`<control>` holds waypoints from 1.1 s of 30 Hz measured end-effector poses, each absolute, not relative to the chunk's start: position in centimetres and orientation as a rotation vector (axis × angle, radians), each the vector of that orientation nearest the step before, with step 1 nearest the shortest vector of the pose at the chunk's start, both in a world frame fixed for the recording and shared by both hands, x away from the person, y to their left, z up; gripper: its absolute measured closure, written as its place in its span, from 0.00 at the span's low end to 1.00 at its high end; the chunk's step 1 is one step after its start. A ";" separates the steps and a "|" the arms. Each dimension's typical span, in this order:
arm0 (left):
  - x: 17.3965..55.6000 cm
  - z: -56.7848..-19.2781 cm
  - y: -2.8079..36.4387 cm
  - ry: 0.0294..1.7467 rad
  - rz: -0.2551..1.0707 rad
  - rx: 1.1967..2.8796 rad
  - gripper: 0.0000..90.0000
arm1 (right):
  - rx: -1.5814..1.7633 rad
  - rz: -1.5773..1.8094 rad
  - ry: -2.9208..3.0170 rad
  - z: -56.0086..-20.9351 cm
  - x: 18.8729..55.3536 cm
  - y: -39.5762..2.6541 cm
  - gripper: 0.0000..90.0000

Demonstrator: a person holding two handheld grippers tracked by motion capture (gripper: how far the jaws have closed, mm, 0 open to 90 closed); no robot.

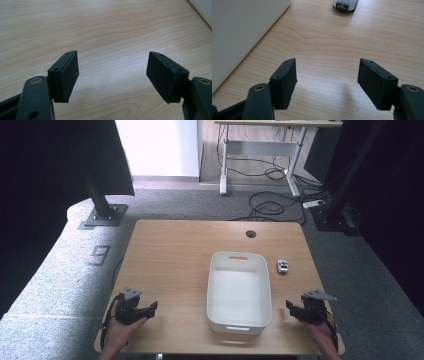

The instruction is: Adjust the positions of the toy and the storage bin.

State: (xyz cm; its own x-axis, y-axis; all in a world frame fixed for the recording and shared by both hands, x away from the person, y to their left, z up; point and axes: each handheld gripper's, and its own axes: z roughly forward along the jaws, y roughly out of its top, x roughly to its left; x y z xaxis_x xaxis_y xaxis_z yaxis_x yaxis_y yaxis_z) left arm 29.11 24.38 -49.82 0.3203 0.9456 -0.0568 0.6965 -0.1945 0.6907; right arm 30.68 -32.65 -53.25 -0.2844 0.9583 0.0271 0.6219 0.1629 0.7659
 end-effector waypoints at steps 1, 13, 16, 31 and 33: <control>29.1 -49.9 24.3 1.438 0.506 1.976 0.30 | 1.494 0.949 1.976 -53.2 30.7 -32.7 0.35; 29.9 -50.0 24.1 1.426 0.507 1.985 0.28 | 1.495 0.955 1.966 -53.0 29.9 -33.3 0.37; 30.0 -50.0 24.2 1.428 0.506 1.978 0.28 | 1.497 0.963 1.955 -52.9 29.9 -33.4 0.37; 30.4 -50.3 24.0 1.439 0.501 2.000 0.28 | 1.446 1.042 1.968 -51.6 29.4 -31.7 0.37; 30.4 -50.3 24.0 1.438 0.501 2.000 0.28 | 1.443 1.045 1.966 -51.5 29.4 -31.6 0.37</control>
State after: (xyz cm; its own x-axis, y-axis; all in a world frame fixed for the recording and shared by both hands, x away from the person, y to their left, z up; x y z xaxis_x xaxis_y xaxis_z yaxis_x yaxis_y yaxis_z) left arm 30.41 24.05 -50.25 0.3357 0.9407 -0.0489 0.7065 -0.2171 0.6736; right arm 29.42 -31.61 -51.47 -0.3263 0.9436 0.0556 0.5740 0.1510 0.8048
